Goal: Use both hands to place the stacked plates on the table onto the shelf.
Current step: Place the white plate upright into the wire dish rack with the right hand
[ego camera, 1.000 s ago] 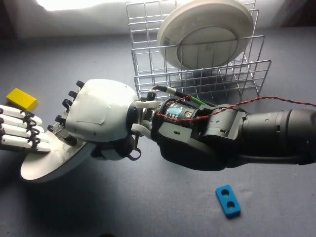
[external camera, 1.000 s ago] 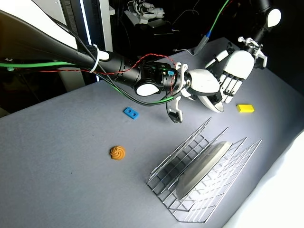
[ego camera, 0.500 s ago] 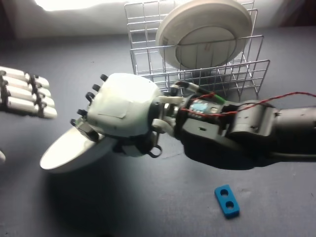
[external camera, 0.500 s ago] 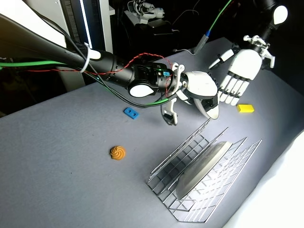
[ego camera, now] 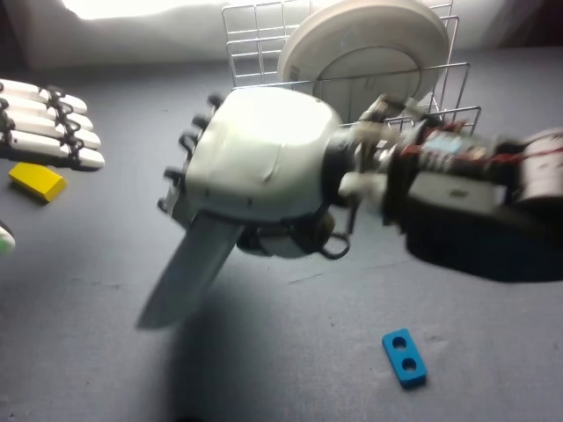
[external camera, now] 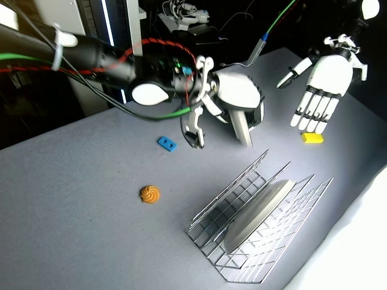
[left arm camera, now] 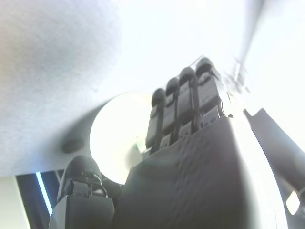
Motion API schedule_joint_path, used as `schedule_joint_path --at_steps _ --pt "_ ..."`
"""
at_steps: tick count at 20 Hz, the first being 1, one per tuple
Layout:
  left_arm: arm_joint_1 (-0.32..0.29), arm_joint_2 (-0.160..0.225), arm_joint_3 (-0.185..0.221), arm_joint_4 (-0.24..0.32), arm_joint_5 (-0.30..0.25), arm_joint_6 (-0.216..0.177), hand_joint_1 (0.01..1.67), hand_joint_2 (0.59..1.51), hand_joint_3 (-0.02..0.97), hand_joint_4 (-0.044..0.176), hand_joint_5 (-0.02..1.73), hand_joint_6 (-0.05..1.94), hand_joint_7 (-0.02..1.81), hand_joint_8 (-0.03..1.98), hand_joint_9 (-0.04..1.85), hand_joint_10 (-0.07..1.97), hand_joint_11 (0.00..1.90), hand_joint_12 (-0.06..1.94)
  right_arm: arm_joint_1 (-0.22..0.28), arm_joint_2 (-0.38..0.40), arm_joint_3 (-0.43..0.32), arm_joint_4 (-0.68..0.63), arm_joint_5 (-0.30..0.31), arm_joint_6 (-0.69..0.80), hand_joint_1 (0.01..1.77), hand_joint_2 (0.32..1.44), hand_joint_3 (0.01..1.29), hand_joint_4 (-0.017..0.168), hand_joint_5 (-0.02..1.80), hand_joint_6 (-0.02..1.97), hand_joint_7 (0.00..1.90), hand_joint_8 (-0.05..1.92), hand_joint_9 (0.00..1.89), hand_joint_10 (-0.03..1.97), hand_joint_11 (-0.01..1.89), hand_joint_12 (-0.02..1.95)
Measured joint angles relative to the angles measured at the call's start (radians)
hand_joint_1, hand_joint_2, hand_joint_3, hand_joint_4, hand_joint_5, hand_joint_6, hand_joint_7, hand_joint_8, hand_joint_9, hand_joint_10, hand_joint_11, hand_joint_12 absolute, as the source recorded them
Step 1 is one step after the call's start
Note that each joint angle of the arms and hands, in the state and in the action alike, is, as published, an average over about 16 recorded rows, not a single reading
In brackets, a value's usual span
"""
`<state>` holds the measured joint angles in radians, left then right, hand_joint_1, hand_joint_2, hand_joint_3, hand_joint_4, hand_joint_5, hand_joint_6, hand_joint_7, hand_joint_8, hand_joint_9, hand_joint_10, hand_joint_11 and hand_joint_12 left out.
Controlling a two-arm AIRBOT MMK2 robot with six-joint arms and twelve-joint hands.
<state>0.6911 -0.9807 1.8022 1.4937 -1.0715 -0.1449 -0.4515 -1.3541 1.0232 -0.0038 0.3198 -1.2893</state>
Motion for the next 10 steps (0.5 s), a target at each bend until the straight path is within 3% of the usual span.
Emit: schedule_joint_path --at_steps 6,10 --pt "-0.024 0.000 0.009 0.006 -0.002 -0.019 0.02 1.121 0.014 -0.003 0.11 0.02 0.09 0.01 0.07 0.01 0.02 0.00 0.114 0.122 -0.095 -0.008 -0.102 0.049 1.32 1.01 0.01 0.000 0.93 0.90 1.05 0.88 1.03 1.05 0.86 1.32" --pt "-0.026 0.000 0.011 0.010 -0.002 -0.025 0.02 1.120 0.015 -0.003 0.11 0.02 0.10 0.01 0.07 0.01 0.02 0.00 0.187 0.182 -0.108 -0.165 -0.151 0.262 1.32 1.01 0.01 -0.001 0.93 0.88 1.05 0.86 1.02 1.07 0.85 1.33"
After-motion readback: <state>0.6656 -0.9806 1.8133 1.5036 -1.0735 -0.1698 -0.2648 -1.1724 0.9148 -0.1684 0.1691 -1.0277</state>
